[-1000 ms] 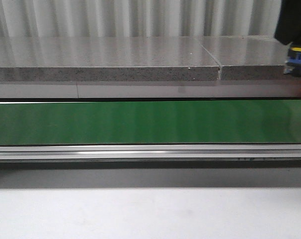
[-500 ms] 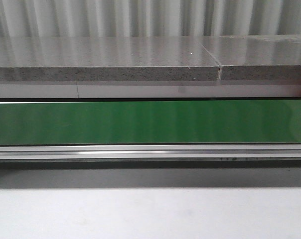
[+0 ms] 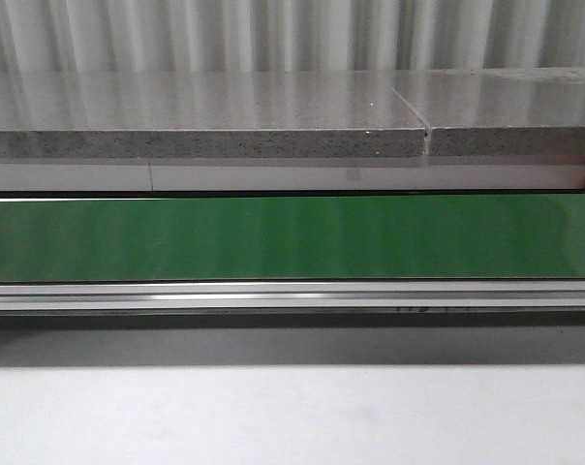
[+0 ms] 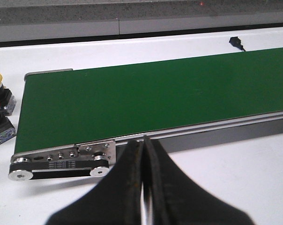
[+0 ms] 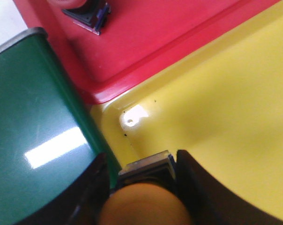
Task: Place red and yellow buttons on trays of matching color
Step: 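Lower the yellow button into the yellow tray and open right gripper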
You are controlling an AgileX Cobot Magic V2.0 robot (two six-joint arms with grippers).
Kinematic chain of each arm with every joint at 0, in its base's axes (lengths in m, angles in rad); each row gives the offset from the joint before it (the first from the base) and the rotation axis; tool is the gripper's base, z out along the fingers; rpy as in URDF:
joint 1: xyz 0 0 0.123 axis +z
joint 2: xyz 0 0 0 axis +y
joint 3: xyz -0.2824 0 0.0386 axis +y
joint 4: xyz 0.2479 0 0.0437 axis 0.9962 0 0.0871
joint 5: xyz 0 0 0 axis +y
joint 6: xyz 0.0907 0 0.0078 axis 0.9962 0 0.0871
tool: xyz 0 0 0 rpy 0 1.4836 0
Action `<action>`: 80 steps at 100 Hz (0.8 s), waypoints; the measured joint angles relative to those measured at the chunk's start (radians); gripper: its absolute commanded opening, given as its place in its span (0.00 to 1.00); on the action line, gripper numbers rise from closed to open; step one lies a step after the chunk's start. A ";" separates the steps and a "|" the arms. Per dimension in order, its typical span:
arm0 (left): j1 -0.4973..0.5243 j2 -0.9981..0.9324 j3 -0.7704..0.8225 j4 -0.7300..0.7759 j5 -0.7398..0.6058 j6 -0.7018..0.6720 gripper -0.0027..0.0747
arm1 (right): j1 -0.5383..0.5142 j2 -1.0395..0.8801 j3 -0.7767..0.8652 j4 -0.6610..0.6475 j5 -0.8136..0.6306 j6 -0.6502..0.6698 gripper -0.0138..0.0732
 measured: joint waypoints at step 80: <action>0.000 0.000 0.000 0.000 0.000 0.000 0.01 | 0.000 0.212 0.001 0.032 -0.124 0.006 0.77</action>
